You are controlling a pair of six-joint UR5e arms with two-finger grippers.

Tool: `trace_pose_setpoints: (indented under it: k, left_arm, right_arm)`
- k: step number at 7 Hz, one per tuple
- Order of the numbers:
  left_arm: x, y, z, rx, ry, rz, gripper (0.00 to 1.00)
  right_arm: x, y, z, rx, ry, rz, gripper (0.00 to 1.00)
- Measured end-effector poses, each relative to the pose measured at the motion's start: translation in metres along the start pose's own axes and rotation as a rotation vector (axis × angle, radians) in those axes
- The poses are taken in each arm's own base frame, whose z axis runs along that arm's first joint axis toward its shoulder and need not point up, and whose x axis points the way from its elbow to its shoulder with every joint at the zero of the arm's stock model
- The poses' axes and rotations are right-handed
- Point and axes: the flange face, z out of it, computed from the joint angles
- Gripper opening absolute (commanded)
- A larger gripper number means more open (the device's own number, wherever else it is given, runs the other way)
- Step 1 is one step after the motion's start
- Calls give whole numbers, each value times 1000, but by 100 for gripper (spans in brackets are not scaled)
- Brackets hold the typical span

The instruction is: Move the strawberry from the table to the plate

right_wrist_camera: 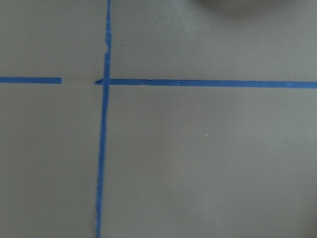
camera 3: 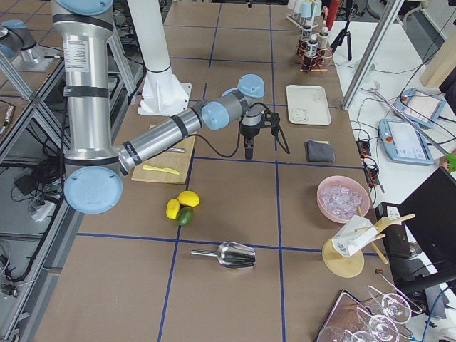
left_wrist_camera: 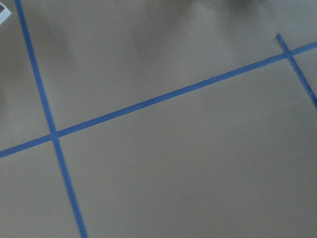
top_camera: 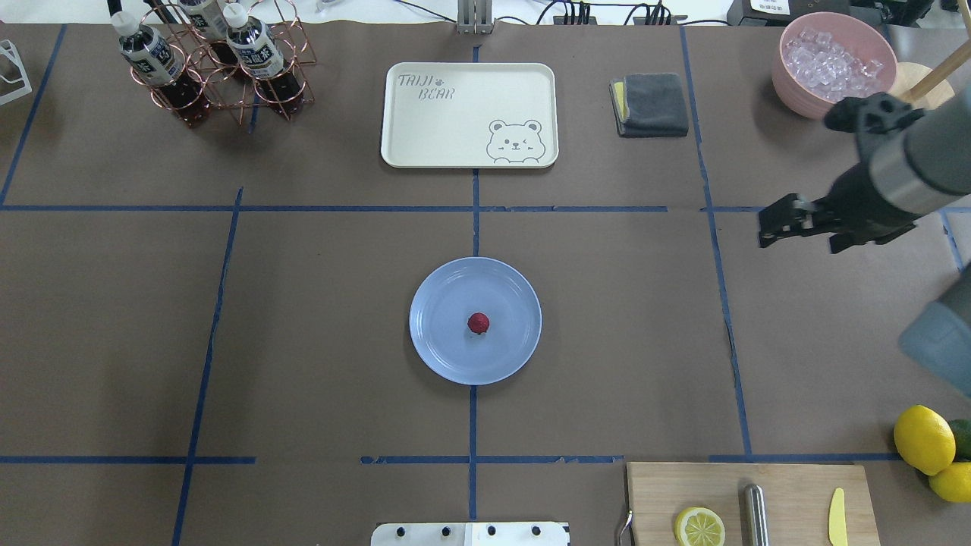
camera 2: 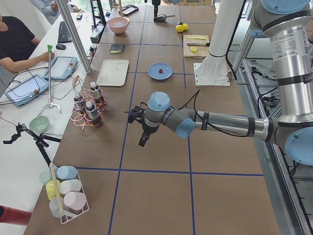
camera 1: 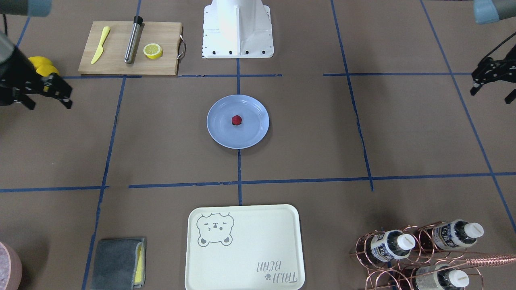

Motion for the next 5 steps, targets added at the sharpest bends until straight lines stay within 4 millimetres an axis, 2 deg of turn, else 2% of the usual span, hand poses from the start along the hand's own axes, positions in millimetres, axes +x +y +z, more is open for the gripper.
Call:
trace_pose_setpoints:
  k: [1, 2, 3, 4, 5]
  left_arm:
    - [-30, -10, -21, -56, -27, -44, 100]
    - [-49, -10, -33, -98, -22, -95, 100]
    - [-59, -3, -30, -125, 13, -133, 100]
    - [-66, 3, -23, -144, 50, -162, 100]
    - [-70, 9, -18, -155, 69, -178, 100]
  right_arm:
    - [63, 3, -7, -2, 8, -48, 100]
    - [115, 9, -8, -10, 15, -89, 100]
    - [154, 14, -7, -28, 17, -118, 100]
    - [184, 19, -8, -50, 11, -139, 100]
    - [201, 26, -9, -68, -10, -144, 100]
